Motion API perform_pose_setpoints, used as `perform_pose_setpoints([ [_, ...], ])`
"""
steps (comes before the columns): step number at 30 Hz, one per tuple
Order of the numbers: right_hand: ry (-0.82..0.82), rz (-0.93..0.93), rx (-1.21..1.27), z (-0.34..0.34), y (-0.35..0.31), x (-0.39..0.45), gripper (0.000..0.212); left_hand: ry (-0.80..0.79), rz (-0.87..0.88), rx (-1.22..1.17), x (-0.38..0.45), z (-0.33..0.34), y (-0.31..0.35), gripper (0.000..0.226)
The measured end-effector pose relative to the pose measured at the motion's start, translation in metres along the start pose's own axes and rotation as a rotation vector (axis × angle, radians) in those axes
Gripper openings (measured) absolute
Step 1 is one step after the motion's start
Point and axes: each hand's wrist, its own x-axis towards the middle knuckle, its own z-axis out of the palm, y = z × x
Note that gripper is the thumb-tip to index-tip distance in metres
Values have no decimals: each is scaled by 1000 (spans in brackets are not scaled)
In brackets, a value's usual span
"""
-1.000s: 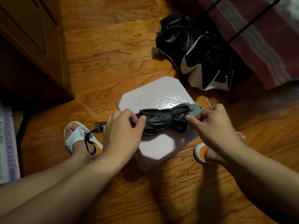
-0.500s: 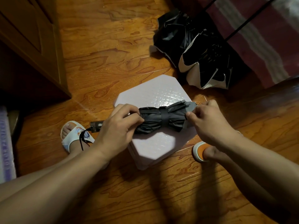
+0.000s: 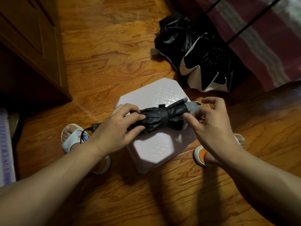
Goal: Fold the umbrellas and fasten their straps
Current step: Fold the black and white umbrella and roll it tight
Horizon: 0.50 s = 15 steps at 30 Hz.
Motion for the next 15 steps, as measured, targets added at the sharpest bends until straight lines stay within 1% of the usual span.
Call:
perform_pose_setpoints([
  [3,-81,76,-26,3,-3,-3,31,-8,17,-1,-2,-1,2,31],
  [6,-88,115,18,3,-4,1,31,-5,75,24,-5,-3,2,21],
  [8,-81,130,51,3,-5,2,32,-1,103,53,-5,-3,2,21],
  [11,-70,116,39,2,-5,1,35,37,59,10,-3,-1,3,20],
  [15,-85,126,46,3,-7,-1,33,50,20,-41,-1,-1,2,21],
])
